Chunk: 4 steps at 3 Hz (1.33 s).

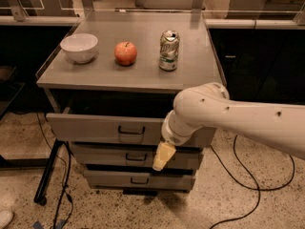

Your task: Open top drawer

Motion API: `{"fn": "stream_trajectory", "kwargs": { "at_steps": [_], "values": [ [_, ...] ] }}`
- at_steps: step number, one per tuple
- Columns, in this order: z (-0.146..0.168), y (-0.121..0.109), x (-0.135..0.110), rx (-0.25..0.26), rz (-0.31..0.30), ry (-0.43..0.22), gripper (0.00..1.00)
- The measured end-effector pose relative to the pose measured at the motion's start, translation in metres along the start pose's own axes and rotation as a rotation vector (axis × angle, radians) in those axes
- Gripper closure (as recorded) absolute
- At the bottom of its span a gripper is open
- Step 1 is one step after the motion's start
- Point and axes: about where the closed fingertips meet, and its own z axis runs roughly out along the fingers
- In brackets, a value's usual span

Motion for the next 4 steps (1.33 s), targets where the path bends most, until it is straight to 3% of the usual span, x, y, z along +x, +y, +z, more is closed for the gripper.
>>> {"fn": "stream_trajectory", "kwargs": {
  "at_steps": [2, 4],
  "values": [
    [0.007, 0.007, 0.009, -0.026, -0.001, 0.035, 0.0],
    [-0.006, 0.037, 0.029, -0.072, 0.0, 0.052, 0.0]
  ]
}}
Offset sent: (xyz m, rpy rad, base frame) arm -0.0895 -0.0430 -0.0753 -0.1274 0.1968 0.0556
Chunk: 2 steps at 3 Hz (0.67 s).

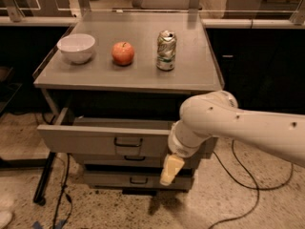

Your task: Open top drawer

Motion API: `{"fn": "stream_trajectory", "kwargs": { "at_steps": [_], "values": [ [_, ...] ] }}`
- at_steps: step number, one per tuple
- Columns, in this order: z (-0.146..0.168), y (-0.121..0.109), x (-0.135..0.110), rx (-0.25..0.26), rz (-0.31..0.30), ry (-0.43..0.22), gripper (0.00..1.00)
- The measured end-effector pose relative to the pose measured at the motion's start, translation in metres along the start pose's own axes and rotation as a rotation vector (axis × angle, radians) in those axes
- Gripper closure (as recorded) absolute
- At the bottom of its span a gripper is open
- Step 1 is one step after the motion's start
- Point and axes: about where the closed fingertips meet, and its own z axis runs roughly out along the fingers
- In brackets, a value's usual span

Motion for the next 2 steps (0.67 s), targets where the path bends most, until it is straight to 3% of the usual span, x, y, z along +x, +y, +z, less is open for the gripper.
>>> {"fn": "stream_trajectory", "kwargs": {
  "at_steps": [1, 2],
  "values": [
    [-0.0109, 0.0283, 0.0154, -0.036, -0.005, 0.009, 0.0],
    [-0.0111, 0.0283, 0.0153, -0.036, -0.005, 0.009, 0.0]
  ]
}}
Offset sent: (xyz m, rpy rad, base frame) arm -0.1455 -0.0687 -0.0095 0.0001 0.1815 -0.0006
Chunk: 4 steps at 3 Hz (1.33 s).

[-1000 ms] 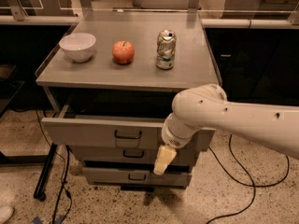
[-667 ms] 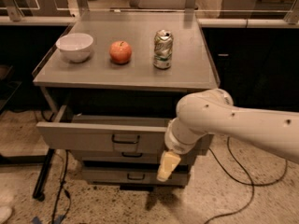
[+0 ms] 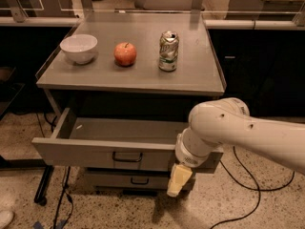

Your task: Open top drawer

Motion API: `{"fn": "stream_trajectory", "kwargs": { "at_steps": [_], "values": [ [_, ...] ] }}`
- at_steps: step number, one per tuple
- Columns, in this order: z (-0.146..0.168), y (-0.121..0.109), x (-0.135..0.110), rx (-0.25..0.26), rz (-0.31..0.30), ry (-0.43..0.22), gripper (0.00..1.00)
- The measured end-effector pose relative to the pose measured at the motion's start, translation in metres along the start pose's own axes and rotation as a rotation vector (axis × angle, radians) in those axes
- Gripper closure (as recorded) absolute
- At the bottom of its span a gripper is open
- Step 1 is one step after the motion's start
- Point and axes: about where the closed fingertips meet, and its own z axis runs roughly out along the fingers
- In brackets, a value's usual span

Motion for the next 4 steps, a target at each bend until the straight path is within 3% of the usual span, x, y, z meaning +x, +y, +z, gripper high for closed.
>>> {"fn": "stream_trajectory", "kwargs": {
  "at_steps": [2, 4],
  "values": [
    [-0.013, 0.038, 0.034, -0.054, 0.033, 0.018, 0.0],
    [-0.041, 0.078, 0.073, -0.086, 0.108, 0.034, 0.0]
  ]
}}
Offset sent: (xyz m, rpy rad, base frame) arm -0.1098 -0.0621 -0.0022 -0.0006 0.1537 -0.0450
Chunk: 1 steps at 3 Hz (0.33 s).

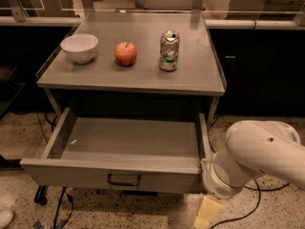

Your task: Open top drawer

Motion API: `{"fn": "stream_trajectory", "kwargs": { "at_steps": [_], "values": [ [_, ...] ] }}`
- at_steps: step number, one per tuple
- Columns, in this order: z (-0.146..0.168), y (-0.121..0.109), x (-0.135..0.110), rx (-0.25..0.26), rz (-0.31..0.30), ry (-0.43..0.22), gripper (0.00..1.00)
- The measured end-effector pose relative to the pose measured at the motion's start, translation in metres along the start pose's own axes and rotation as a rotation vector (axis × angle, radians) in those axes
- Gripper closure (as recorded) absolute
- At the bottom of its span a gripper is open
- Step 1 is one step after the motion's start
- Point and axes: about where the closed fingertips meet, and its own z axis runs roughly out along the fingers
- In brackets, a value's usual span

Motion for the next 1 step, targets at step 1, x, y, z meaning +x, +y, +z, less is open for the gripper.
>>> {"fn": "stream_trajectory", "kwargs": {
  "at_steps": [1],
  "values": [
    [-0.0005, 0.0004, 0.0005, 0.0, 0.002, 0.0, 0.0]
  ]
}}
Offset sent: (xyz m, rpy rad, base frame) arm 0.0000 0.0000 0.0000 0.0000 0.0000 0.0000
